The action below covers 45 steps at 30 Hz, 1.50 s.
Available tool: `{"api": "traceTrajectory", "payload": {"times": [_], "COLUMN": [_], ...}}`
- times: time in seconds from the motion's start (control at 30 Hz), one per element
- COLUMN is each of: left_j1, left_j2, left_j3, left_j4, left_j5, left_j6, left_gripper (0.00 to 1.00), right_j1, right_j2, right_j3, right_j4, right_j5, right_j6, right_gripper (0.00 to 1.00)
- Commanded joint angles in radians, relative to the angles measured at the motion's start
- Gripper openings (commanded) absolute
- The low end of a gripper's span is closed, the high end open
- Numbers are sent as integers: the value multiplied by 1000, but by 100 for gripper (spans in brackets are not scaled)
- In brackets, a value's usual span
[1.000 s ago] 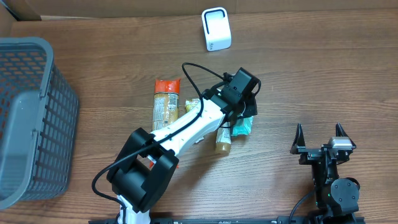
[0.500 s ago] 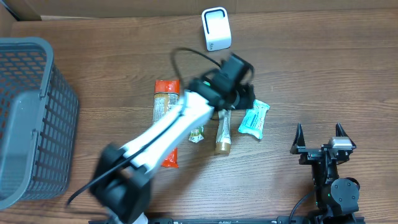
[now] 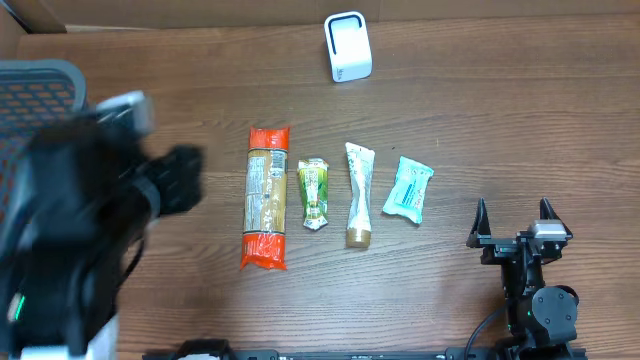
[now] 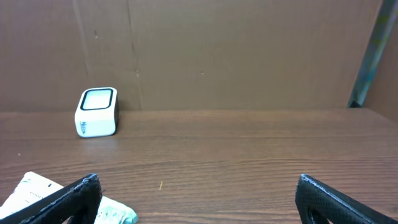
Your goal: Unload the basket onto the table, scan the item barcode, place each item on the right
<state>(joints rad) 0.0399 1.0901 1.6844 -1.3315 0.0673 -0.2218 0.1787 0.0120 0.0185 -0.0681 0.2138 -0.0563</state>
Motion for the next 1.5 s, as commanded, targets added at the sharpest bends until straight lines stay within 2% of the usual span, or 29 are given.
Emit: {"api": "traceTrajectory", "payload": {"times": [0.0,0.1,0.3,0.5,0.77,0.87,0.9,0.93,1.23,1.47], "left_j1": [131,189,190,190,190,190,190,190,190,190], "left_j2": [-142,-259,-395,-520,-647,-671,-670,-669,-669,-669], "left_j3": [-36,-107,-288,-498,-702,-737,-743,-748,-778,-803], "left_j4": [-11,-11,-14,62,111,145,149,154,195,307], "left_j5": [22,73,69,61,144,98,67,47,37,-153], "left_j6": [176,200,200,188,138,39,-10,-38,-56,-43], "left_gripper": [65,65,65,64,63,67,89,100,100,100], "right_j1": [5,5,5,5,5,5,5,5,5,5], "right_j2": [-7,-7,-7,-7,-7,-7,-7,-7,-7,-7], "right_j3": [-10,-10,-10,-10,-10,-10,-10,-10,-10,-10], "right_j4": [7,7,7,7,7,7,7,7,7,7], "right_j5": [1,1,1,1,1,1,1,1,1,1], "right_j6": [-4,-4,-4,-4,-4,-4,-4,-4,-4,-4], "right_gripper": [100,100,100,100,100,100,100,100,100,100]}}
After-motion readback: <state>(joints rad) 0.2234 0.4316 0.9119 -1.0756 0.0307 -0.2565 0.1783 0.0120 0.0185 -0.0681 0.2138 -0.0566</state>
